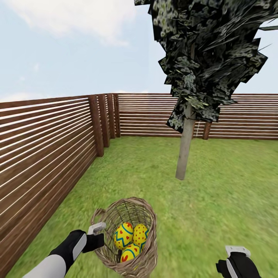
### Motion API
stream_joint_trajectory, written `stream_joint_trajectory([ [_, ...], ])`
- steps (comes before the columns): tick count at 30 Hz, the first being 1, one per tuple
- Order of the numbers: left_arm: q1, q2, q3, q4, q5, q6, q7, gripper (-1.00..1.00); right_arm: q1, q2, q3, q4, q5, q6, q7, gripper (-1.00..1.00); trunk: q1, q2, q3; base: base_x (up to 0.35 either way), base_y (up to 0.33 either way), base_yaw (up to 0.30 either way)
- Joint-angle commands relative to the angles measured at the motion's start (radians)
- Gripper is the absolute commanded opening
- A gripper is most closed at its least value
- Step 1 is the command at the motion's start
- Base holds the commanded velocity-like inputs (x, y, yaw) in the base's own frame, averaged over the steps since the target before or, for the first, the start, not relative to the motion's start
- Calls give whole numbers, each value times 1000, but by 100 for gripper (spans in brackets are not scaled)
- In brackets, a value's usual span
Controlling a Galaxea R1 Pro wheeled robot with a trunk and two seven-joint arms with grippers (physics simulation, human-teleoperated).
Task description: Take the three Easter eggs out of the wicker basket on the lawn in the garden, then place them on the lawn next to a single tree (choose any tree) so that all three eggs are next to the same tree and none are left in the basket.
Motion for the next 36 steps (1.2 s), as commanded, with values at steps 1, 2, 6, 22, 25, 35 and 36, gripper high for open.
stream_joint_trajectory([
  [1,0,0,7,-2,14,7,-1,-100,0,0,0,0,-3,4,-3,100,1,-1,0,323,-91,0],
  [2,0,0,7,-2,13,7,-1,-100,0,0,0,0,-3,4,-3,100,1,-1,0,323,-92,0],
  [6,0,0,6,0,12,7,-1,-100,0,0,0,1,-3,4,-3,100,1,-1,0,323,-95,0],
  [22,0,-2,2,0,11,7,-1,-100,0,-1,-1,-3,-4,4,-4,100,1,-1,0,323,-109,0],
  [25,0,-3,2,0,10,7,-1,-100,0,-1,-1,-2,1,4,-6,100,1,-1,0,323,-133,171],
  [35,0,-10,1,2,8,7,-1,-100,-1,-2,-1,-2,-3,4,-5,100,1,-1,0,323,-141,196],
  [36,0,-10,1,2,8,7,-1,-100,0,-2,-1,-1,-3,4,-5,100,1,-1,0,323,-141,3],
])
